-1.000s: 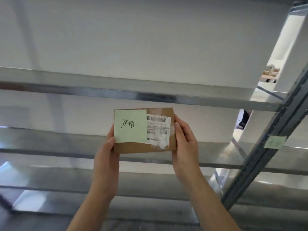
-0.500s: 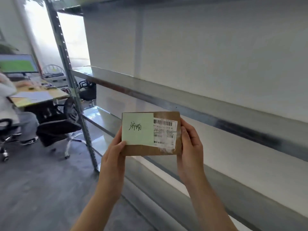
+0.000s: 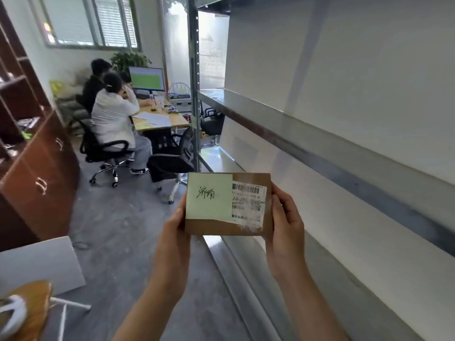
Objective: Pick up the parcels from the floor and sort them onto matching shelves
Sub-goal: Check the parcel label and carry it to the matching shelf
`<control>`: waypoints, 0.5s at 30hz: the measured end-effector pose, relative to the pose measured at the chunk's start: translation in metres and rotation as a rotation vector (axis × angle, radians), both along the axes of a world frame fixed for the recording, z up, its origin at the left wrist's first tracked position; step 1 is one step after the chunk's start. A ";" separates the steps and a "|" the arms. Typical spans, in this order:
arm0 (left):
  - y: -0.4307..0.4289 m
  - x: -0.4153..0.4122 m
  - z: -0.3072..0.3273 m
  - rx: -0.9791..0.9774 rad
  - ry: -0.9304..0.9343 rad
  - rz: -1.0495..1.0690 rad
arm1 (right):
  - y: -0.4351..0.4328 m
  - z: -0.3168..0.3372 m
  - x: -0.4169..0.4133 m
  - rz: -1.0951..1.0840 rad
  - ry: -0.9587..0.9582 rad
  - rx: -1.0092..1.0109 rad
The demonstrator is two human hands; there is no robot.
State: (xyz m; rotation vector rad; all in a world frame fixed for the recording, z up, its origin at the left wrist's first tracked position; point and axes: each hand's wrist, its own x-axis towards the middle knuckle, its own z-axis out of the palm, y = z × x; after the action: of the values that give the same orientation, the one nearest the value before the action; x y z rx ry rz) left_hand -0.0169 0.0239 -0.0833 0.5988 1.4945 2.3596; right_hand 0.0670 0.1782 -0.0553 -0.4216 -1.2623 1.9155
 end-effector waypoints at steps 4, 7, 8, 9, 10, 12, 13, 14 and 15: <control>-0.014 -0.038 -0.003 -0.023 -0.017 0.077 | -0.010 -0.004 -0.054 0.089 -0.016 0.008; -0.023 -0.075 -0.006 -0.024 -0.019 0.118 | -0.017 -0.008 -0.102 0.125 -0.030 0.021; -0.026 -0.090 -0.006 -0.036 -0.006 0.123 | -0.021 -0.010 -0.120 0.126 -0.035 0.024; -0.030 -0.108 -0.007 -0.047 0.006 0.130 | -0.025 -0.012 -0.138 0.128 -0.035 0.023; -0.036 -0.126 -0.008 -0.056 0.010 0.139 | -0.030 -0.012 -0.157 0.132 -0.033 0.016; -0.047 -0.162 -0.009 -0.055 -0.010 0.163 | -0.041 -0.012 -0.195 0.145 -0.046 0.008; -0.052 -0.181 -0.009 -0.043 -0.032 0.176 | -0.046 -0.011 -0.214 0.153 -0.052 0.009; -0.058 -0.200 -0.009 -0.038 -0.046 0.182 | -0.052 -0.008 -0.233 0.160 -0.050 0.010; -0.062 -0.219 -0.009 -0.039 -0.052 0.188 | -0.057 -0.007 -0.252 0.160 -0.044 0.006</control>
State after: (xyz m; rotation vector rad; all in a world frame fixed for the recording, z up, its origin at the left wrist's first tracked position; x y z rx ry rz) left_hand -0.2361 -0.0385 -0.0926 0.4001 1.6340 2.4566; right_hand -0.1845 0.1216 -0.0620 -0.3709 -1.3657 2.0451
